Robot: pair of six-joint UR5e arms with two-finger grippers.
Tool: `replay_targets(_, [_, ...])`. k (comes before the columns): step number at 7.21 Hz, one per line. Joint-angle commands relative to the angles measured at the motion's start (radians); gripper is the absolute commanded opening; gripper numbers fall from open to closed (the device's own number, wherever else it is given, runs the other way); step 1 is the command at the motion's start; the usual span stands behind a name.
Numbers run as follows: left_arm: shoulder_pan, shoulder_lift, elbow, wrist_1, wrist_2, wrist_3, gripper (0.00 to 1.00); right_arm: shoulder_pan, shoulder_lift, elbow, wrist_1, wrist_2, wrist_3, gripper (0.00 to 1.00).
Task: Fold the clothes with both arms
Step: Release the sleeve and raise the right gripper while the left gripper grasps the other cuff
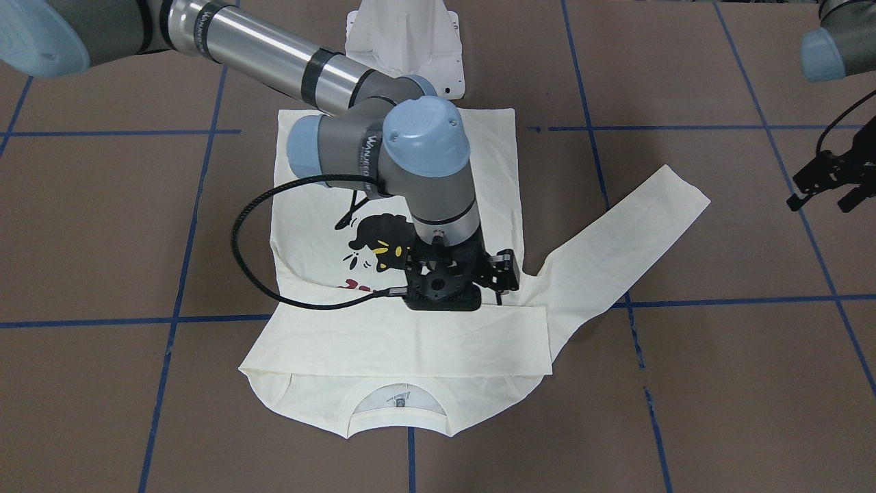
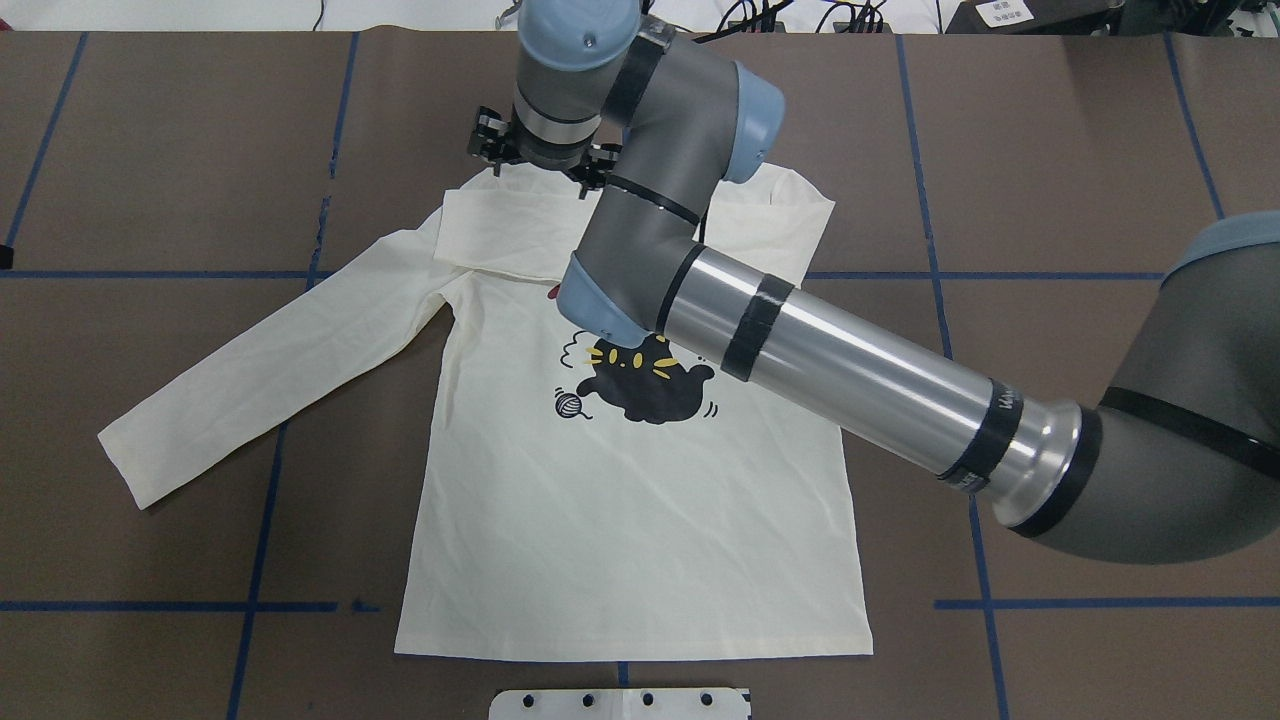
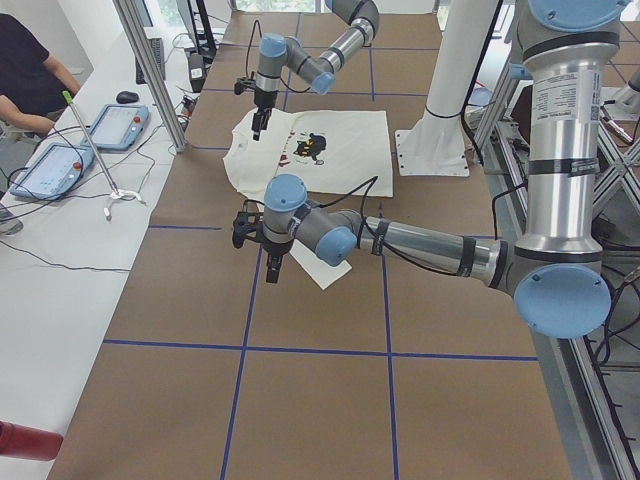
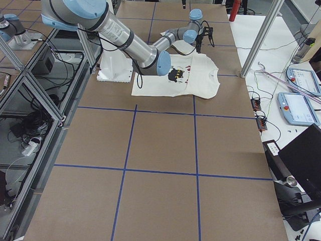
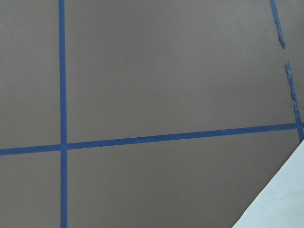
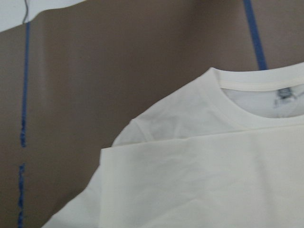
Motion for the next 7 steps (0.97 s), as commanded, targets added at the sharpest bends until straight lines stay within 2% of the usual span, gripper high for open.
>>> replay_targets(1, [0.203, 0.092, -0.052, -0.2, 0.154, -0.365, 1.0, 0.099, -0.252, 0.299, -0.269, 0.081, -0.258, 1.0])
replay_targets(2, [0.349, 0.126, -0.104, -0.204, 0.276, -0.54, 1.0, 0.153, -0.398, 0.421, -0.303, 0.104, -0.404, 1.0])
replay_targets(3, [0.476, 0.127, -0.111, -0.204, 0.376, -0.688, 1.0, 0.219, -0.538, 0.499, -0.3, 0.162, -0.522, 1.0])
replay_targets(4, [0.573, 0.132, -0.109, -0.199, 0.47, -0.786, 1.0, 0.291, -0.621, 0.523, -0.302, 0.217, -0.648, 1.0])
replay_targets(7, [0.611, 0.19, -0.098, -0.202, 0.507, -0.795, 0.99, 0.401, -0.758, 0.529, -0.294, 0.25, -0.847, 1.0])
